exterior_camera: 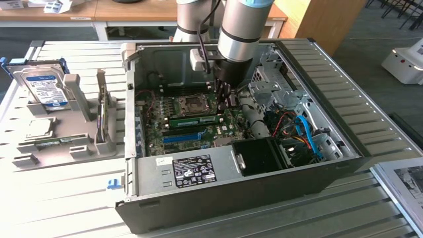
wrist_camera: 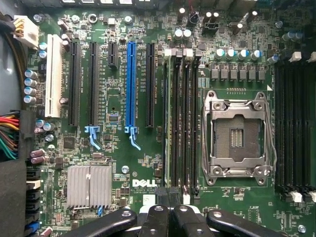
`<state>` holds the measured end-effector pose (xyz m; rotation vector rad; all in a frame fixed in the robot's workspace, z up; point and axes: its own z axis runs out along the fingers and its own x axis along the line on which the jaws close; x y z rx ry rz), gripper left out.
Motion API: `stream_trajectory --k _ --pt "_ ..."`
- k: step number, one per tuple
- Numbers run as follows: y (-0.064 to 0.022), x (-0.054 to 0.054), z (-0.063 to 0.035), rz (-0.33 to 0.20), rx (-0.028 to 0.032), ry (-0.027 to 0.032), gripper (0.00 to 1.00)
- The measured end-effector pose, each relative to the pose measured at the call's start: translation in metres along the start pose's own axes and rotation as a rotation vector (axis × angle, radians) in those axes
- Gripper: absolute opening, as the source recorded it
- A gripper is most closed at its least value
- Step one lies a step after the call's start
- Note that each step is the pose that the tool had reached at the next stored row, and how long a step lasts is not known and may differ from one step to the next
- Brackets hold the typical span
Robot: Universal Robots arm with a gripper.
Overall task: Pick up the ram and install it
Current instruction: 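Press down the ram until it locks into place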
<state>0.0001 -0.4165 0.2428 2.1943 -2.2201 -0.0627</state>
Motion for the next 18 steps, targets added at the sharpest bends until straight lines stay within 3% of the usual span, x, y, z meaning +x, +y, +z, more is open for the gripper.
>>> stream_trajectory --k 18 --pt "-0.0001 -0.0053 0.0031 0.0 0.0 0.0 0.1"
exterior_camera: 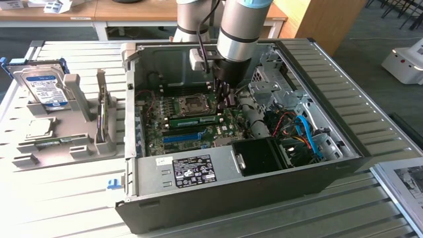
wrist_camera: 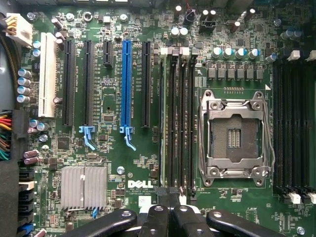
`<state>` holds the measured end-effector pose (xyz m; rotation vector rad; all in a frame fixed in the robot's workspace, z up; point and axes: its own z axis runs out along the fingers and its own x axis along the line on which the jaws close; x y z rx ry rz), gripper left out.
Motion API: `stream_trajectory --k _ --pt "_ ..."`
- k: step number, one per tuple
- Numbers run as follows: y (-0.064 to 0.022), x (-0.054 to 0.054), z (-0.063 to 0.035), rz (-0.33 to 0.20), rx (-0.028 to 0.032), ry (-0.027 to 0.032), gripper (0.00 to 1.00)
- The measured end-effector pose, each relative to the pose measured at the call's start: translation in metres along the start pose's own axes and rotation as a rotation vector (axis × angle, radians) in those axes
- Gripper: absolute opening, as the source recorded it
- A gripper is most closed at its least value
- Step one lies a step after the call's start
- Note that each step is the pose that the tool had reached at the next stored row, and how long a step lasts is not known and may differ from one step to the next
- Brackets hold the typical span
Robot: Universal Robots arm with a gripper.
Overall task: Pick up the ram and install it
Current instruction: 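Press down the ram until it locks into place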
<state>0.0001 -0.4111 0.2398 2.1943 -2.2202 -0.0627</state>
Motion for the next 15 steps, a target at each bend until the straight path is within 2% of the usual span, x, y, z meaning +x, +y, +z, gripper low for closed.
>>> stream_trajectory --k 15 --pt "-0.0001 -0.002 0.0034 0.0 0.0 0.0001 0.1"
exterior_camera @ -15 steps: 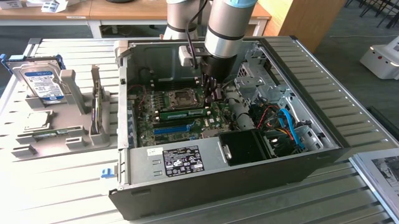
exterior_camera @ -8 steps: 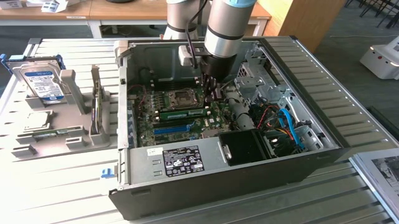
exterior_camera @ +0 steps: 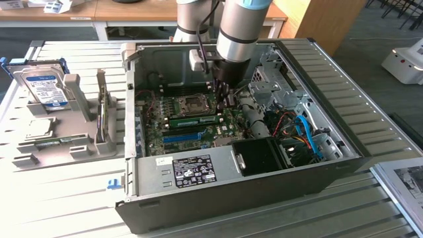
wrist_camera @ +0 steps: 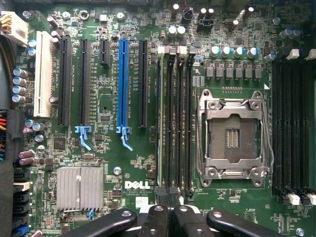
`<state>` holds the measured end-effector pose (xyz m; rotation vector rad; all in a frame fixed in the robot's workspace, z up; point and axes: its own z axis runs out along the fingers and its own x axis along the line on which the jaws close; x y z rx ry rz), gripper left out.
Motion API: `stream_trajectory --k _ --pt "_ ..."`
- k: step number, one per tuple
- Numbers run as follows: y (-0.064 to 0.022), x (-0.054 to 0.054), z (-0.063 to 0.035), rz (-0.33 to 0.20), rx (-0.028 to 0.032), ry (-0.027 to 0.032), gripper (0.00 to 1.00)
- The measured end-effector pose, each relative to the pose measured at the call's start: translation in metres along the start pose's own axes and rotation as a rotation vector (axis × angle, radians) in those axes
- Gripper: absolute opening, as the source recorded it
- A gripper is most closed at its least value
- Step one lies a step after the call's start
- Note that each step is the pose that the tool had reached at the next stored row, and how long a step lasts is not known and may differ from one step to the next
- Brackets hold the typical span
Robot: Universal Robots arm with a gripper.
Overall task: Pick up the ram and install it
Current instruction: 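Press down the ram until it locks into place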
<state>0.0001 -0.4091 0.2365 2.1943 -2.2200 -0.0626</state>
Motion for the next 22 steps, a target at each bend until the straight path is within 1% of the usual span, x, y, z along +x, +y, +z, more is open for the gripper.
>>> stream_trajectory --k 8,22 --pt "-0.0002 0.0001 0.0044 0.0 0.0 0.0 0.1" --pt "-0.0003 0.0001 0.0074 0.0 0.0 0.0 0.1"
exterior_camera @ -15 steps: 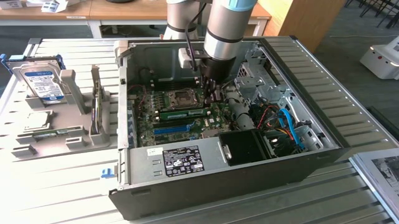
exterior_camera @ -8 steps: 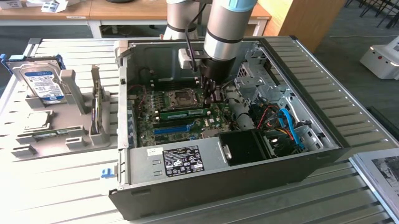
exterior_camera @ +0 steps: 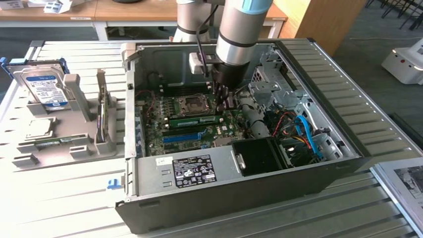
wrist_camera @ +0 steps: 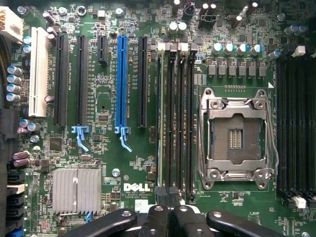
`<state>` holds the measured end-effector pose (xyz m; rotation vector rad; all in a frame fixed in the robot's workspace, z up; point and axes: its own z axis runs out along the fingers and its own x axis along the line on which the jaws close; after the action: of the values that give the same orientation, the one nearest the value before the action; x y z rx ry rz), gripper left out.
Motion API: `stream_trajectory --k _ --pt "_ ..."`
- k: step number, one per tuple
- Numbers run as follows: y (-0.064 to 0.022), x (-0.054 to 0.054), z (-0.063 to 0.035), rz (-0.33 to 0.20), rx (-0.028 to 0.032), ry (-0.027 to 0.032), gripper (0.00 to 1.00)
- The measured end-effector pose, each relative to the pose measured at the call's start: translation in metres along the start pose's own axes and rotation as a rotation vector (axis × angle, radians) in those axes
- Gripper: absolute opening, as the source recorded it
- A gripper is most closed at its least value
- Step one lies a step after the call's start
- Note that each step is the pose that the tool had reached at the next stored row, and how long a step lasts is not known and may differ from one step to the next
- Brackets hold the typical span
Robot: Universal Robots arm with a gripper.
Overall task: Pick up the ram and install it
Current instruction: 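Press down the ram until it locks into place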
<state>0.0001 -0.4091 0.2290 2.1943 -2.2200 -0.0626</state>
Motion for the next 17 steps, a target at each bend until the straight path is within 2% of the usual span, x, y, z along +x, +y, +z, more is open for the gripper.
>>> stream_trajectory --k 17 --pt "-0.0001 0.0001 0.0033 0.0 -0.0001 0.0003 0.1"
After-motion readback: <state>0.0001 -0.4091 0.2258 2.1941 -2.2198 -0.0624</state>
